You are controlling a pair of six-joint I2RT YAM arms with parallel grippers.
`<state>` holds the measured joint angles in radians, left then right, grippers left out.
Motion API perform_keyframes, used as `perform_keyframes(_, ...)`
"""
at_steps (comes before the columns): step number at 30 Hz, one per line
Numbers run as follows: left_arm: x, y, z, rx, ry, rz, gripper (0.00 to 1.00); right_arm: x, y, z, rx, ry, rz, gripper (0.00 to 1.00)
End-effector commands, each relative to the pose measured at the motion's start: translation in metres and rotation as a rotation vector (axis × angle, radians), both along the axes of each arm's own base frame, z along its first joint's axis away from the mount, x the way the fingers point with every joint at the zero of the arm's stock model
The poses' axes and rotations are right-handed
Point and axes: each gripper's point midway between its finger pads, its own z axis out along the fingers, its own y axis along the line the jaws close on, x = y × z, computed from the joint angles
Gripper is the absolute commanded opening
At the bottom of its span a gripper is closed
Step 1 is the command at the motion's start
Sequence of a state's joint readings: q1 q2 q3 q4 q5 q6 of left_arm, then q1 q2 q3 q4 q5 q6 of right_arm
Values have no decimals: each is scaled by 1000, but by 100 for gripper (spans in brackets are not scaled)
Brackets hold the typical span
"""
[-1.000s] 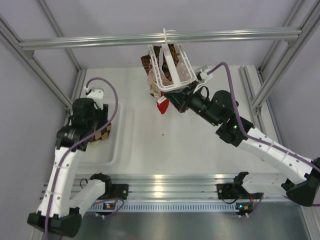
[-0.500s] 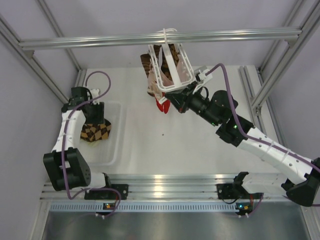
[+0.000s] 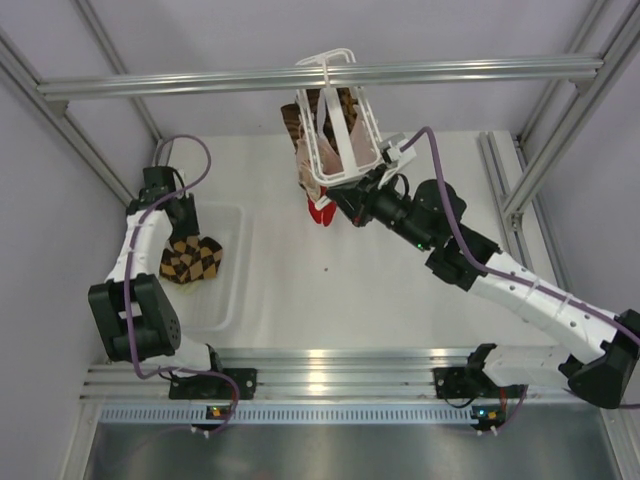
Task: Clip the socks to the hanger
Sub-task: Adjust the sock in the bin.
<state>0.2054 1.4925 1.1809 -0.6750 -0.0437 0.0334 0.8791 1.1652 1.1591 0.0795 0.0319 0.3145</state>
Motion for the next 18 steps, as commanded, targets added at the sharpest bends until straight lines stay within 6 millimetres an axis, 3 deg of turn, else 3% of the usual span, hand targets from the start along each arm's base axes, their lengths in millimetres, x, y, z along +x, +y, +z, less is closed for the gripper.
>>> perform_keyframes(1,23,21,21,37,-164,169,44,16,-5,14,6,-39,-47,0)
perform_keyframes(4,33,29,19,54,-197,214,42,20,-6,21,-3,-69,-50,0)
perform_keyframes(7,44,22,4,-4,-142,188,41,16,-3,23,-12,-90,-19,0)
perform_keyframes(9,53,-3,-13,-118,-96,80,42,12,1,22,-20,-106,13,0)
perform_keyframes(11,60,-19,-13,-188,-95,5,47,14,1,21,-32,-105,10,0)
perform_keyframes(13,62,-17,-20,-167,-76,15,54,16,1,22,-44,-107,7,0)
perform_keyframes(18,67,4,-30,-86,-61,55,57,25,-2,21,-55,-97,-11,0)
